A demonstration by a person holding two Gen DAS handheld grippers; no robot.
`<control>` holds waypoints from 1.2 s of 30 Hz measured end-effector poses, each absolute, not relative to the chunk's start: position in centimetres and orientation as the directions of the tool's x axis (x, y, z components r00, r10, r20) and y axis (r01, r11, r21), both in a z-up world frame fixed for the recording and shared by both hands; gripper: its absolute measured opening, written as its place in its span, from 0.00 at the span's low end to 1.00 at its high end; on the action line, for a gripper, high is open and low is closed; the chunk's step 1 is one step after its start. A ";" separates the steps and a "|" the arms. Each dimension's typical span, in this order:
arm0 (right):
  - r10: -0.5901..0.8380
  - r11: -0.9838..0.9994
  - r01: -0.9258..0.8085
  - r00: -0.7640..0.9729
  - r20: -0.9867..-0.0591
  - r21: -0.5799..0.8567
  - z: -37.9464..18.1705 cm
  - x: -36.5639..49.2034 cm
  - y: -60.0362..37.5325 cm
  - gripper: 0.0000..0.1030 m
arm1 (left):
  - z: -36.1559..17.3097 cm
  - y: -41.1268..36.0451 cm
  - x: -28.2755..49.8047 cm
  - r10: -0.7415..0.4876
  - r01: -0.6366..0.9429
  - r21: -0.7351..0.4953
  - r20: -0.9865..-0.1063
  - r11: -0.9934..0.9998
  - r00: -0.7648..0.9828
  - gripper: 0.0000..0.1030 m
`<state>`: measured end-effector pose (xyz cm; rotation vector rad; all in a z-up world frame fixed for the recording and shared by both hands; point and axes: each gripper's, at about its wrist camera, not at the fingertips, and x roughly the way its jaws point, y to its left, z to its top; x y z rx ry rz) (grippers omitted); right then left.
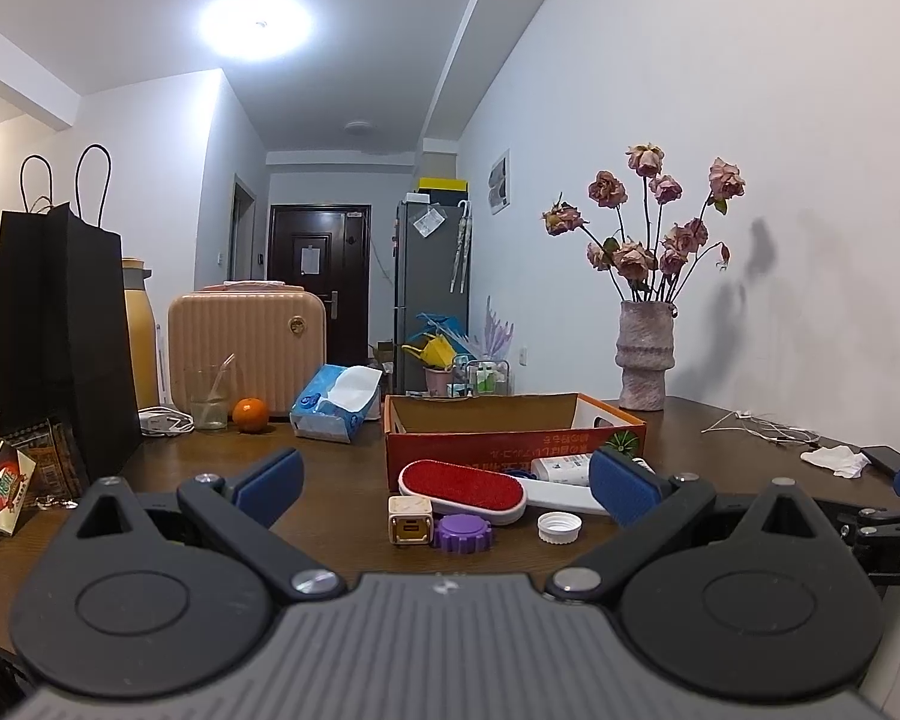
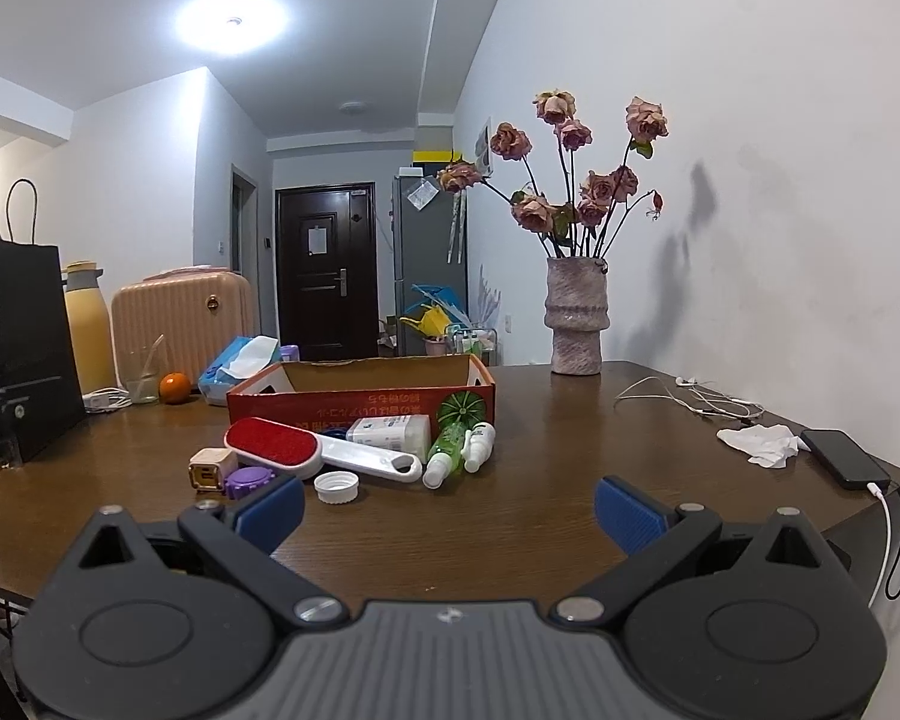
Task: Organize rigid objects
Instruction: 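Grasp the cream cube with the left tool while the right tool grasps the white cap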
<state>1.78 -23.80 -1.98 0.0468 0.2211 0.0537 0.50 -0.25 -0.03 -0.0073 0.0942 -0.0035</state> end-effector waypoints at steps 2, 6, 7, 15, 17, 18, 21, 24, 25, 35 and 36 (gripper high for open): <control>0.059 0.997 -0.049 0.975 -0.212 0.053 -1.9 1.7 -23.8 1.00 | 0.0 -0.2 0.5 0.000 -0.001 -0.010 -0.096 1.000 0.995 1.00; 0.060 0.997 -0.052 0.978 -0.197 0.049 -1.5 1.6 -23.9 1.00 | 0.0 -0.2 0.5 0.002 -0.003 -0.012 -0.097 1.000 0.995 1.00; 0.060 0.997 -0.051 0.979 -0.196 0.050 -1.5 1.6 -23.9 1.00 | 0.0 -0.3 0.5 0.002 -0.003 -0.010 -0.098 1.000 0.995 1.00; 0.070 0.997 -0.061 0.976 -0.206 0.049 -1.6 2.1 -23.8 1.00 | 0.1 -0.4 1.1 -0.003 0.002 -0.012 -0.113 1.000 0.994 1.00; 0.073 0.997 -0.068 0.976 -0.205 0.033 -1.7 2.7 -23.7 1.00 | 0.1 -0.3 1.9 -0.018 0.017 -0.004 -0.118 1.000 0.993 1.00; 0.073 0.997 -0.069 0.976 -0.207 0.026 -1.7 3.2 -23.6 1.00 | 0.0 -0.3 2.6 -0.016 0.017 0.000 -0.130 1.000 0.991 1.00; 0.078 0.997 -0.077 0.972 -0.221 0.015 -2.2 5.5 -23.6 1.00 | -1.0 -0.1 5.0 -0.023 0.026 0.020 -0.156 0.999 0.988 1.00; 0.082 0.997 -0.079 0.972 -0.222 0.024 -2.6 8.5 -23.7 1.00 | -2.6 0.2 8.2 0.015 -0.011 0.028 -0.182 1.000 0.983 1.00; 0.088 0.996 -0.083 0.970 -0.225 0.031 -2.7 9.7 -23.8 1.00 | -3.1 0.4 9.4 0.018 -0.013 0.030 -0.194 0.999 0.981 1.00; 0.234 0.969 -0.247 0.901 -0.365 0.013 -4.4 19.1 -22.5 1.00 | -5.4 0.9 18.5 -0.015 0.045 0.070 -0.376 0.997 0.926 1.00; 0.261 0.962 -0.272 0.890 -0.374 0.023 -4.6 19.7 -22.1 1.00 | -5.5 1.1 19.2 -0.020 0.048 0.061 -0.395 0.997 0.918 1.00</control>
